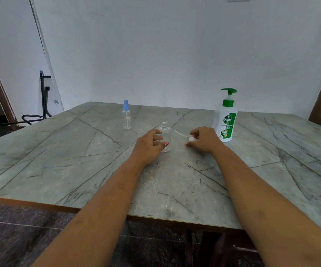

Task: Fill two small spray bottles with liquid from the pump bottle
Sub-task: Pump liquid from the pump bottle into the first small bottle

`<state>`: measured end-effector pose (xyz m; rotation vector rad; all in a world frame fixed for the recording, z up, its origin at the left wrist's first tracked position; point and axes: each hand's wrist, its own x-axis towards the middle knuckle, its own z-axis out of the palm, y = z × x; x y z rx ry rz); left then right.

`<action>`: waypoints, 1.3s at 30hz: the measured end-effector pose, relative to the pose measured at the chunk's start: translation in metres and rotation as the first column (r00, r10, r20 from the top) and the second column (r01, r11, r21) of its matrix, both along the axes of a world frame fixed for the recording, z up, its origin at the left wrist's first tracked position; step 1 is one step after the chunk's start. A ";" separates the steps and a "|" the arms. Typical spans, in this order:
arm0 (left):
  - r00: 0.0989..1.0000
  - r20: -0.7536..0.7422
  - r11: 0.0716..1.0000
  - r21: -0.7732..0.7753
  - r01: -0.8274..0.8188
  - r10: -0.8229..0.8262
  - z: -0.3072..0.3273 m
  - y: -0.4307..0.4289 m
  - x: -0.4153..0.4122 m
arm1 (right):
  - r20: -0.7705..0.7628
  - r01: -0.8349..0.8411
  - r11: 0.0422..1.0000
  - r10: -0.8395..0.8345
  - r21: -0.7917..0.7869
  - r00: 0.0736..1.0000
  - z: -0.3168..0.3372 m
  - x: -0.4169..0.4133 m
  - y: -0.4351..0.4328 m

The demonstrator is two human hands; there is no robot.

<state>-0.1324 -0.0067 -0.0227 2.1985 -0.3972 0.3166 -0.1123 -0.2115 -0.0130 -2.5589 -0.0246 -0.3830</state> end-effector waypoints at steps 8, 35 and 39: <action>1.000 -0.019 1.000 -0.001 -0.006 0.006 0.001 -0.001 -0.001 | 0.003 0.035 0.999 -0.036 0.035 0.999 -0.001 -0.006 -0.007; 1.000 -0.007 1.000 -0.009 0.020 -0.020 0.002 -0.002 -0.005 | 0.057 0.121 0.988 -0.128 0.100 0.990 -0.008 -0.003 -0.008; 1.000 0.001 1.000 0.002 0.016 -0.016 0.001 -0.002 -0.005 | 0.057 0.132 0.987 -0.137 0.088 0.989 -0.009 -0.001 -0.008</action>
